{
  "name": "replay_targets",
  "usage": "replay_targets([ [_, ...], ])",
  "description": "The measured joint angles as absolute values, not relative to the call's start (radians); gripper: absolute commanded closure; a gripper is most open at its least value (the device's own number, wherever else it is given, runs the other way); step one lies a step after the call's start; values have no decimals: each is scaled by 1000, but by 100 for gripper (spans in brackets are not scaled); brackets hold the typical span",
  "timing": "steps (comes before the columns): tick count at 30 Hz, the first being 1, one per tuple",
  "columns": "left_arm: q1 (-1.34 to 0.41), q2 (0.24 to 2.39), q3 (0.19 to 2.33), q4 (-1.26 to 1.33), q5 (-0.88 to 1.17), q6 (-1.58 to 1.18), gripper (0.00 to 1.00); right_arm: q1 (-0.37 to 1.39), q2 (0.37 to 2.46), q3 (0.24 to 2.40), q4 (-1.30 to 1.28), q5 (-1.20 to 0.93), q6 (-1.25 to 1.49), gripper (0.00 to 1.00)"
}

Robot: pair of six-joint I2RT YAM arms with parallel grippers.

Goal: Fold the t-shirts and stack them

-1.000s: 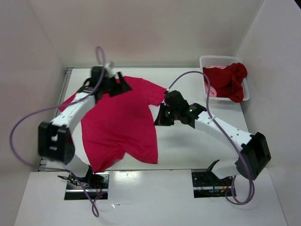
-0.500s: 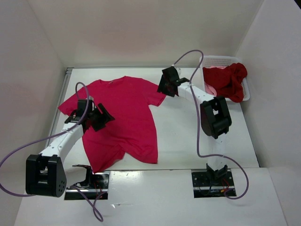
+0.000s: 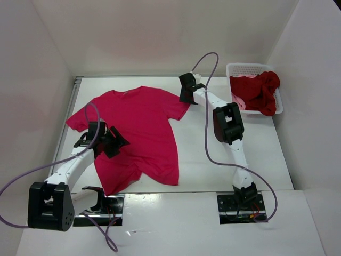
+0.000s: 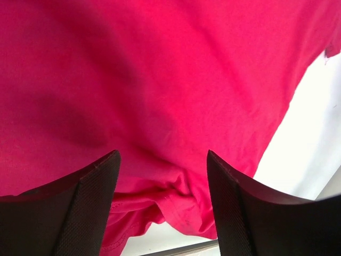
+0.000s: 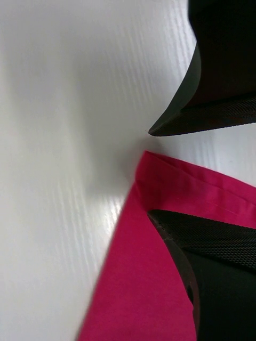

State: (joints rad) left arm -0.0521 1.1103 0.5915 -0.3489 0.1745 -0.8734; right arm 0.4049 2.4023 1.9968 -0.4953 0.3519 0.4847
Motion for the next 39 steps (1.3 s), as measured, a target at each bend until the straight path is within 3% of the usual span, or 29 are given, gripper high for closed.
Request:
replay_targets([
  [3, -52, 1114, 577, -341, 174, -890, 28, 386, 2440, 2040, -513, 353, 474, 37],
  [5, -52, 1128, 572, -327, 176, -897, 29, 379, 2449, 2056, -521, 355, 472, 43],
  [10, -52, 1217, 568, -272, 180, -901, 32, 369, 2452, 2063, -536, 352, 471, 89],
  [14, -52, 1337, 576, -213, 181, -902, 33, 369, 2447, 2044, -520, 351, 479, 99],
  [16, -51, 1399, 620, -186, 196, -901, 36, 369, 2421, 1994, -488, 347, 481, 99],
  [18, -51, 1465, 672, -157, 200, -899, 36, 369, 2392, 1947, -482, 340, 482, 91],
  [19, -51, 1494, 695, -142, 199, -897, 37, 369, 2383, 1935, -482, 337, 481, 82],
  [20, -52, 1516, 713, -130, 199, -897, 37, 369, 2381, 1934, -485, 333, 482, 64],
  [22, -52, 1547, 739, -112, 196, -896, 37, 364, 2381, 1934, -482, 315, 476, 54],
  [34, -52, 1664, 854, -84, 191, -890, 38, 342, 2381, 1948, -488, 187, 464, 48],
  [38, -52, 1706, 905, -85, 178, -886, 38, 336, 2381, 1945, -471, 147, 461, 48],
  [39, -52, 1718, 918, -85, 175, -885, 39, 336, 2381, 1946, -471, 140, 461, 52],
])
